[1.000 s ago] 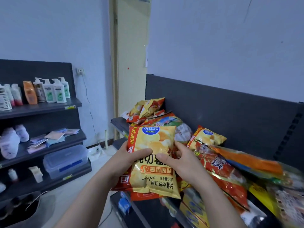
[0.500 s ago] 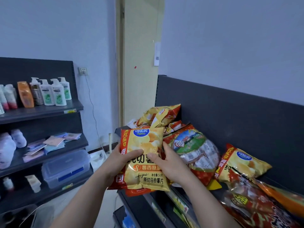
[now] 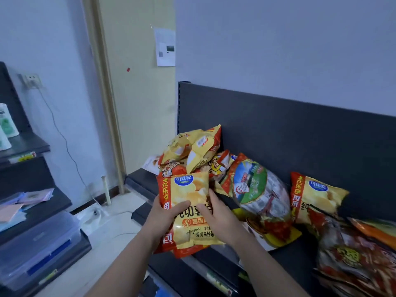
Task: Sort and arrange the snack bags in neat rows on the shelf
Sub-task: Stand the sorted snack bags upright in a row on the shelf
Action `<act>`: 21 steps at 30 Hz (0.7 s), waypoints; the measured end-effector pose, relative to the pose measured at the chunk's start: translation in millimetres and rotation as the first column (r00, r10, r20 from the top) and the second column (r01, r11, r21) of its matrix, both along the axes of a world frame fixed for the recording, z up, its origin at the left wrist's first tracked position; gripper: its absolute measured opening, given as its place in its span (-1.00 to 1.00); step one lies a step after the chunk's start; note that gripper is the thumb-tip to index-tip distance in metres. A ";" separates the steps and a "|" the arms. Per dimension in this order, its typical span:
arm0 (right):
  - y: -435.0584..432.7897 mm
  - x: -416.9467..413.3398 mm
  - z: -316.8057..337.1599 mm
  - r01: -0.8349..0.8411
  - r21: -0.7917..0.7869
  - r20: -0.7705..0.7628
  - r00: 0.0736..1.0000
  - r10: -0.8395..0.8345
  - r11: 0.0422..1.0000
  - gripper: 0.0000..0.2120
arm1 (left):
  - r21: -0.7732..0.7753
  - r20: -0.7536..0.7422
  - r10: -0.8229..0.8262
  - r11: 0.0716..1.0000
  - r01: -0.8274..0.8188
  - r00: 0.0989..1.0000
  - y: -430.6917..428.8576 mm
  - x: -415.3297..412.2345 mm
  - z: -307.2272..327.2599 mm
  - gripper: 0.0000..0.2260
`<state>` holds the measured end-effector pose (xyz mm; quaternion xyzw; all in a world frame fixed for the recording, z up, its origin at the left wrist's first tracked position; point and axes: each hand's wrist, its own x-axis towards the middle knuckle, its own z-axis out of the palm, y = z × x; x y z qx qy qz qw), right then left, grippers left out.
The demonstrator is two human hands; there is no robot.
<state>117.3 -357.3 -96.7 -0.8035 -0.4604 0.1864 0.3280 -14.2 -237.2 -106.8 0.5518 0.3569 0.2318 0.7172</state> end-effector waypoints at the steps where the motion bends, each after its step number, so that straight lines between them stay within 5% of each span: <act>1: 0.4 -3.9 2.9 0.029 0.014 0.018 0.999 -0.029 0.999 -0.29 | -0.013 0.008 -0.005 1.000 0.005 1.000 3.2 1.2 -2.6 -0.26; 7: -8.4 -8.6 2.4 0.204 0.165 0.107 0.969 -0.223 0.965 -0.54 | -0.076 0.057 -0.004 0.997 0.008 0.998 8.6 8.8 -14.5 -0.20; 11: -22.5 11.4 7.4 0.424 0.284 0.315 0.806 -0.501 0.860 -0.53 | -0.070 0.071 -0.016 0.997 0.021 0.997 11.0 14.6 -13.0 -0.15; 16: -19.1 38.5 10.5 0.493 0.039 0.427 0.778 -0.461 0.869 -0.41 | -0.073 0.057 -0.015 0.997 0.019 0.998 8.9 17.7 -10.9 -0.20; 21: -23.9 51.0 17.9 0.515 0.167 0.392 0.748 -0.536 0.841 -0.70 | -0.082 0.066 0.002 0.997 0.003 0.998 -3.7 32.0 -6.0 -0.20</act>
